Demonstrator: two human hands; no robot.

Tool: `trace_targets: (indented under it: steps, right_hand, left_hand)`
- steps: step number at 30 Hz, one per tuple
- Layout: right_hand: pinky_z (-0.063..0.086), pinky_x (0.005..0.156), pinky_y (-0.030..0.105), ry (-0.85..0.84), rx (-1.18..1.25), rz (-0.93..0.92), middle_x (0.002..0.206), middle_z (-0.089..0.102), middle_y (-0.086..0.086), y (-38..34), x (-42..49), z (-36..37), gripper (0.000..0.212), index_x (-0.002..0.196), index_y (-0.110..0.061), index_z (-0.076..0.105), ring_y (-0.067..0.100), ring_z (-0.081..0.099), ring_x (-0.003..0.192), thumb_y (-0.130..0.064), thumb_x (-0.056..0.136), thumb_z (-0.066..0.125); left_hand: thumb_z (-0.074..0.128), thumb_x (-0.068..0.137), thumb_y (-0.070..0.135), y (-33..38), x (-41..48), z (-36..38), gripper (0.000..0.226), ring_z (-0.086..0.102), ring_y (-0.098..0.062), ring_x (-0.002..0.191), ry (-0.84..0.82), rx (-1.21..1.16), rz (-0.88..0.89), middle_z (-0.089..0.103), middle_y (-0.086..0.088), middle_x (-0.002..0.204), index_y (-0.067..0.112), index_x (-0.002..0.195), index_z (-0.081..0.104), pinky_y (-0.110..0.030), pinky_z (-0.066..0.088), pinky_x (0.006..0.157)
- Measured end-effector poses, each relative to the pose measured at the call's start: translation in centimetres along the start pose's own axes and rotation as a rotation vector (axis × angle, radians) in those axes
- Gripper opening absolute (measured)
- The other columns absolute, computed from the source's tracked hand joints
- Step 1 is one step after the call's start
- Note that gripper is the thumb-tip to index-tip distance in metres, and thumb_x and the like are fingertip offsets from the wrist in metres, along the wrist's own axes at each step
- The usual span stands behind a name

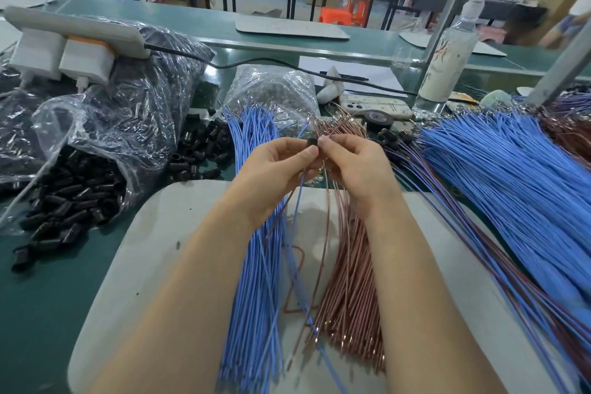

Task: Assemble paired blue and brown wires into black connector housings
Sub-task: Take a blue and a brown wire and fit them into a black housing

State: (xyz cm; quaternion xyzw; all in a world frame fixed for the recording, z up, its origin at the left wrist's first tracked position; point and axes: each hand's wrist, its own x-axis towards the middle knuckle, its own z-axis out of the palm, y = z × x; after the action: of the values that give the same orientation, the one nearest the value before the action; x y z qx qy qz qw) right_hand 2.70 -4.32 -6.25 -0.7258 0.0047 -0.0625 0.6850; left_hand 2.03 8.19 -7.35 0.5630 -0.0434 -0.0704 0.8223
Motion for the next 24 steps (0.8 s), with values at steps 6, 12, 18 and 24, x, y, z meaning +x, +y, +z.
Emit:
trace_targets:
  steps: [6,12,18,24]
  right_hand:
    - [0.047,0.050,0.020,0.436,0.388,-0.140,0.065,0.067,-0.002,-0.6,0.4,-1.8,0.013,0.087,-0.018,0.056,0.006,0.057,0.049,-0.016,0.099,0.049]
    - [0.050,0.053,0.020,0.288,0.380,-0.090,0.071,0.067,0.001,-0.4,0.5,-1.0,0.012,0.086,-0.018,0.055,0.007,0.059,0.053,-0.012,0.097,0.053]
    - [0.050,0.053,0.018,0.212,0.066,-0.085,0.064,0.064,-0.005,0.2,0.5,-0.2,0.012,0.082,-0.017,0.060,0.001,0.059,0.050,-0.012,0.093,0.059]
    - [0.050,0.056,0.019,0.414,0.187,-0.245,0.070,0.066,0.000,-0.3,0.3,-0.9,0.009,0.088,-0.019,0.058,0.004,0.060,0.055,-0.015,0.095,0.057]
  left_hand:
    - [0.059,0.089,0.005,0.1,-0.3,-0.1,0.005,0.067,-0.010,0.075,-0.058,0.021,-0.052,0.073,-0.006,0.083,0.004,0.093,0.061,-0.017,0.053,0.070]
    - [0.063,0.086,0.005,-0.1,-0.2,-0.2,0.003,0.068,-0.010,0.074,0.005,0.067,-0.014,0.074,-0.004,0.079,0.005,0.090,0.063,-0.017,0.055,0.073]
    - [0.064,0.086,0.006,-0.2,0.1,-0.2,0.005,0.067,-0.008,0.070,0.078,0.113,0.039,0.072,0.002,0.072,0.007,0.090,0.062,-0.023,0.057,0.078]
    - [0.068,0.086,0.015,-0.4,0.0,-0.3,0.009,0.060,-0.001,0.069,0.137,0.500,0.190,0.066,0.006,0.080,0.023,0.085,0.063,-0.015,0.050,0.068]
